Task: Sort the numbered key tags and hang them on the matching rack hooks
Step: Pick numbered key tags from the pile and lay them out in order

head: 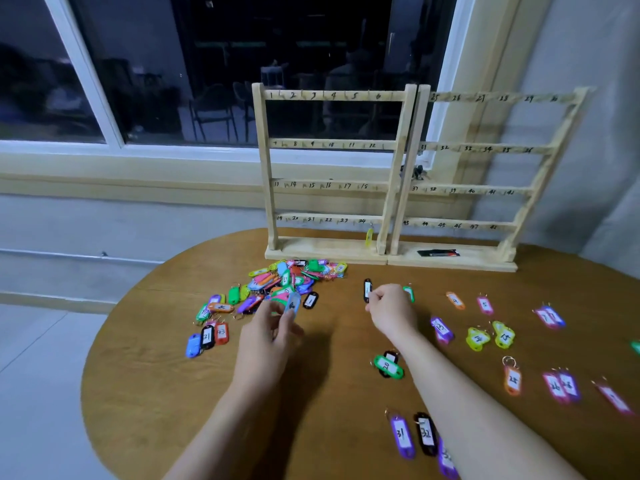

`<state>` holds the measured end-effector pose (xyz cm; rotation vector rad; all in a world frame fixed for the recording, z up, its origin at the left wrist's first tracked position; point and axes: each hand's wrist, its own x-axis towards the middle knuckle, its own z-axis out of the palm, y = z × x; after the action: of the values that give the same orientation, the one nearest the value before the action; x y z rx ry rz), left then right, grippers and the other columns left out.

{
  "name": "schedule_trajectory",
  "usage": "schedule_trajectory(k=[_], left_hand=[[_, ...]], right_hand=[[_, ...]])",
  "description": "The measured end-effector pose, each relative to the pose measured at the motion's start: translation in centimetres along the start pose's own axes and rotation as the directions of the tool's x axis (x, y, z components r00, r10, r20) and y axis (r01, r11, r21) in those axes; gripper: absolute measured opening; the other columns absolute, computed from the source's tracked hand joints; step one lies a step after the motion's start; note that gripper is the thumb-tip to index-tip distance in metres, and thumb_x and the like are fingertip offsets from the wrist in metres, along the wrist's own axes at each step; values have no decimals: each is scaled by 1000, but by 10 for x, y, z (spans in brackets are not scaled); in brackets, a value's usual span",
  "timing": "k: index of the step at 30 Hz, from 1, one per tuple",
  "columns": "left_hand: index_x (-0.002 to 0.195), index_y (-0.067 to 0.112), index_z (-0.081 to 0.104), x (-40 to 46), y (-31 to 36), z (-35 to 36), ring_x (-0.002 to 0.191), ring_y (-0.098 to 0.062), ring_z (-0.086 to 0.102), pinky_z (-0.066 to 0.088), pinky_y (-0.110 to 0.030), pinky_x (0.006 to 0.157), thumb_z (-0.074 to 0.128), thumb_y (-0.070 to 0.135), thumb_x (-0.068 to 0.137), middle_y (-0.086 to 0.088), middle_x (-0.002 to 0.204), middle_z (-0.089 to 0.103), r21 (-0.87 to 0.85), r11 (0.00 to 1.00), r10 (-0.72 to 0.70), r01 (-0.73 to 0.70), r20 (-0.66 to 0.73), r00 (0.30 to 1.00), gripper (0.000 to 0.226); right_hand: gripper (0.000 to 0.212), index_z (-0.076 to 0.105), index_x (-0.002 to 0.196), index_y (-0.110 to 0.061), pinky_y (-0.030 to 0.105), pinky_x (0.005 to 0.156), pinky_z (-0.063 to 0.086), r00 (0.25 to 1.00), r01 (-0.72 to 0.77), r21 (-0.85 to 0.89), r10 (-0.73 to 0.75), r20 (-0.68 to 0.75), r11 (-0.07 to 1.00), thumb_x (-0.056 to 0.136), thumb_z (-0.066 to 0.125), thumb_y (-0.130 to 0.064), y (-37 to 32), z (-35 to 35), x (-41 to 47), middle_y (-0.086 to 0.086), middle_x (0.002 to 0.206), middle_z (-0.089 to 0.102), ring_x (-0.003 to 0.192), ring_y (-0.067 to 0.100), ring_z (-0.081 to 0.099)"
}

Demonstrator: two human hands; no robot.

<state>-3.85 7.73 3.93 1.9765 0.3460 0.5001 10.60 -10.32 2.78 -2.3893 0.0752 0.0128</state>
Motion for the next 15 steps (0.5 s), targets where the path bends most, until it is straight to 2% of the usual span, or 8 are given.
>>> schedule_trajectory(k=[2, 5, 6, 8, 10, 12, 15], left_hand=[[91, 20, 53, 3, 2, 5, 66, -19, 69, 57, -48, 65, 56, 29, 103, 12, 76, 75, 14, 1000, -5, 5, 32, 999, 15], [96, 22, 52, 8, 1, 14, 67, -17, 69, 56, -47, 69, 53, 27, 104, 11, 77, 75, 5, 1000, -23, 22, 56, 998, 9], [97, 23, 52, 9, -1, 17, 67, -16, 69, 56, -46, 69, 52, 26, 104, 12, 78, 75, -2, 1000, -28, 28, 58, 998, 8], [98, 26, 50, 12, -6, 24, 71, -15, 69, 54, -45, 73, 50, 24, 105, 15, 80, 74, -2, 999, -37, 37, 66, 997, 8], [98, 30, 48, 14, -9, 30, 78, -14, 69, 53, -42, 79, 47, 22, 106, 16, 82, 74, -3, 999, -45, 46, 86, 995, 11], [100, 32, 49, 16, -12, 37, 82, -16, 70, 52, -41, 83, 45, 22, 106, 15, 84, 74, -13, 998, -56, 57, 107, 993, 12], [102, 27, 49, 15, -10, 44, 80, -21, 69, 50, -40, 79, 44, 22, 107, 14, 85, 74, -18, 996, -79, 82, 126, 989, 9]], right_hand=[[35, 68, 68, -9, 31, 62, 52, 1000, -21, -78, 20, -18, 997, 97, 53, -20, 5, -2, 11, 4, 73, 73, 69, 31, 68], [40, 62, 61, -13, 28, 55, 47, 999, -12, -205, 1, -53, 979, 99, 55, -22, 9, -6, 22, 5, 68, 69, 66, 30, 67], [39, 63, 64, -15, 28, 54, 46, 998, -5, -243, -9, -56, 970, 101, 54, -24, 8, -8, 24, 4, 68, 67, 66, 27, 66], [34, 67, 73, -15, 31, 59, 53, 998, 11, -312, -29, -53, 950, 102, 53, -27, 5, -10, 28, 4, 73, 67, 70, 24, 66], [28, 67, 83, -16, 38, 74, 58, 998, 30, -382, -47, -33, 924, 102, 51, -28, 2, -13, 31, 5, 85, 70, 80, 26, 68], [22, 66, 100, -15, 40, 89, 53, 998, 62, -461, -69, 1, 885, 103, 49, -28, -1, -15, 34, 8, 101, 70, 95, 27, 66], [28, 64, 116, -14, 39, 95, 47, 993, 115, -560, -108, 45, 821, 104, 47, -33, -4, -17, 37, 9, 112, 68, 105, 28, 64]])
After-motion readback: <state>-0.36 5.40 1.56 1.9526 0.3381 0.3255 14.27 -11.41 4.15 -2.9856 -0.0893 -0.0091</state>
